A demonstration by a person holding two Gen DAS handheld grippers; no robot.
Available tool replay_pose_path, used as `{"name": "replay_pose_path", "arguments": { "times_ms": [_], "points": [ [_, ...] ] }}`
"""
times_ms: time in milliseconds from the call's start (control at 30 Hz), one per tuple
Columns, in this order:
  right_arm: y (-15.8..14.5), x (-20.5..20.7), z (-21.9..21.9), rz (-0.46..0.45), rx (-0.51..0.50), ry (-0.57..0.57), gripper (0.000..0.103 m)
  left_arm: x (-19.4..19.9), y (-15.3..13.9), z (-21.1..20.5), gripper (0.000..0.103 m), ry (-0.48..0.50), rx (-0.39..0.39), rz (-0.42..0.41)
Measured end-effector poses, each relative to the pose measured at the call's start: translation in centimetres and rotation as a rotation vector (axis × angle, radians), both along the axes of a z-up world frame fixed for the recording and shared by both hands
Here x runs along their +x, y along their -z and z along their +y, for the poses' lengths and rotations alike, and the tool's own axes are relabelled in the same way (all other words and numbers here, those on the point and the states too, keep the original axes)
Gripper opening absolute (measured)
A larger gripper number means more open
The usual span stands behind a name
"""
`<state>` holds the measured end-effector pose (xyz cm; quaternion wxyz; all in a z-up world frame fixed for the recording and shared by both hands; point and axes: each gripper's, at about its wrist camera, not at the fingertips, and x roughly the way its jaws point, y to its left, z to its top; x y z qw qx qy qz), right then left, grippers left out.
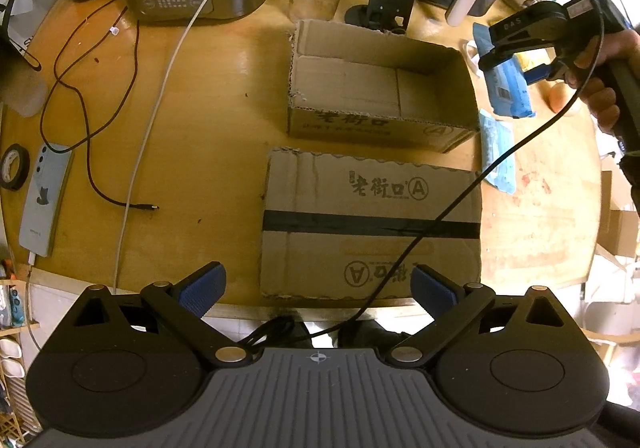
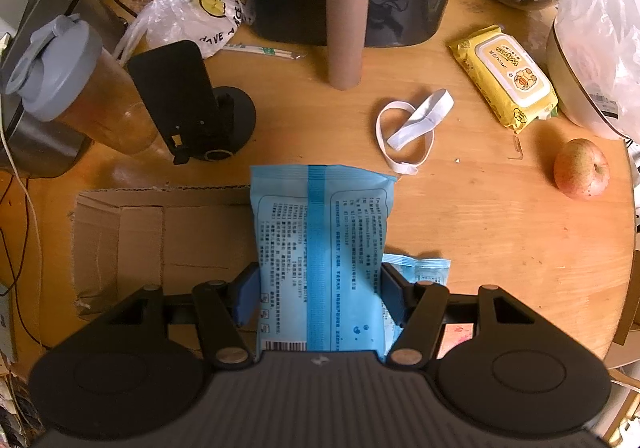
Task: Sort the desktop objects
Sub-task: 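Carry the held blue packet toward the open cardboard box with the right gripper, then lower the held blue packet into the open cardboard box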
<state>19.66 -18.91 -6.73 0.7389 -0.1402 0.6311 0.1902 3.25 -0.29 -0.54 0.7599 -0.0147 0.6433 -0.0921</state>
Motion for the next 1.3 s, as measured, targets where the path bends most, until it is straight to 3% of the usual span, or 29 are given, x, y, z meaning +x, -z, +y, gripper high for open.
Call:
{"name": "replay_pose_path", "arguments": {
  "times_ms": [1300],
  "points": [
    [0.8,-1.3,4.0,0.016,0.014,-0.022,0.061,0.1,-0.1,0.6,0.101,-0.025,-0.001,0.000]
  ]
}}
